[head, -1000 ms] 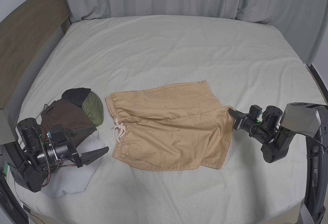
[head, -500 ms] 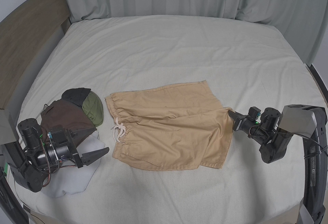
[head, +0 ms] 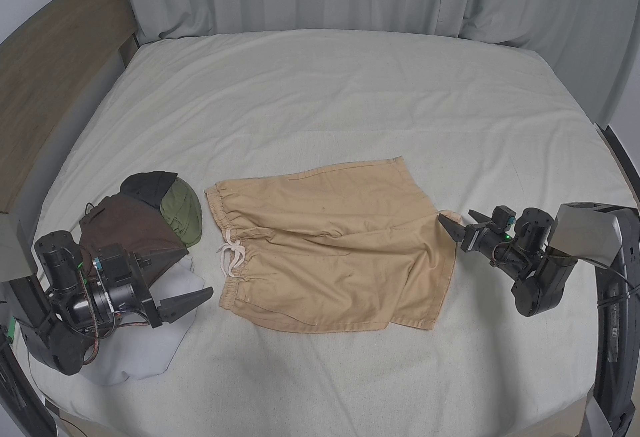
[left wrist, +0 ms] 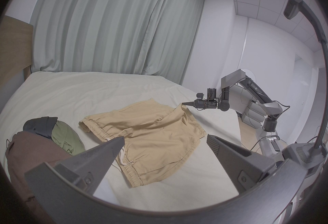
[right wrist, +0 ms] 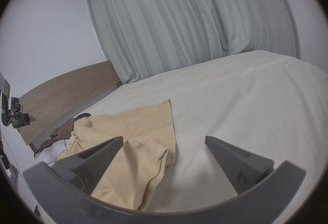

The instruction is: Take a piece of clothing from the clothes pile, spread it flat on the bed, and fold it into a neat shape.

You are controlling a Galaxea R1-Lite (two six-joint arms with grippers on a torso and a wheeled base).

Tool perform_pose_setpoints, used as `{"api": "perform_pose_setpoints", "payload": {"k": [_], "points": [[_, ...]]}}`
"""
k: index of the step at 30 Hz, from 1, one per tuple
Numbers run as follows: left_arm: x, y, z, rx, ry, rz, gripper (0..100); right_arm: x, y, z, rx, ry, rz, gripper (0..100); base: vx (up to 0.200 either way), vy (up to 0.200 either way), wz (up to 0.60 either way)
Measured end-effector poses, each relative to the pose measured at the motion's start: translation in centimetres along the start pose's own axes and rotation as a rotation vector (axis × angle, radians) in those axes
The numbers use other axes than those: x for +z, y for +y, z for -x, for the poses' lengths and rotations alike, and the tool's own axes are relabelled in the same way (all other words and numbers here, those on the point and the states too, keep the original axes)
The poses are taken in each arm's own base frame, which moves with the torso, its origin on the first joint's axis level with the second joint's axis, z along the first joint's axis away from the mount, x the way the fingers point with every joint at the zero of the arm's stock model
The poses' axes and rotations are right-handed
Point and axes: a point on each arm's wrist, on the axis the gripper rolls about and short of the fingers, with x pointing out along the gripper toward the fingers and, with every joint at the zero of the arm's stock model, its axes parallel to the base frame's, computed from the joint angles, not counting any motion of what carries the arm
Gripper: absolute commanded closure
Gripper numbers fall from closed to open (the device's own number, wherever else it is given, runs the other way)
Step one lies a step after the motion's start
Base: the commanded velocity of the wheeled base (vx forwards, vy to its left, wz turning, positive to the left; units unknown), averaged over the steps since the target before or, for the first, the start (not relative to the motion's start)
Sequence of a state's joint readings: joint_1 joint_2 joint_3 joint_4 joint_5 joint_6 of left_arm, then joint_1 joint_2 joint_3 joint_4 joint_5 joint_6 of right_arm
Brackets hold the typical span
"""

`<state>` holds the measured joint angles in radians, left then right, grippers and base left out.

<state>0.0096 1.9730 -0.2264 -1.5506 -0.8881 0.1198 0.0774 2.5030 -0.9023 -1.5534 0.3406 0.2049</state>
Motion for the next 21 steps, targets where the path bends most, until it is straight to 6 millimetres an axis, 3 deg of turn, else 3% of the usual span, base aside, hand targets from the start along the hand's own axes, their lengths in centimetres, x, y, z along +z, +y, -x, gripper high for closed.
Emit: {"api": "perform_pose_setpoints", "payload": {"k": [10,21], "points": [[0.1,0.2,0.1,0.008,-0.003,-0.002,0,0.5,0.8,2.6,-0.002,0.062,-0.010,0,0.000,0.000,0.00],[0.1,0.2,0.2,0.012,-0.004,-0.004,0,-3.4,4.0,9.1,0.114,0.366,-0.078,0,0.000,0.000,0.00]]}}
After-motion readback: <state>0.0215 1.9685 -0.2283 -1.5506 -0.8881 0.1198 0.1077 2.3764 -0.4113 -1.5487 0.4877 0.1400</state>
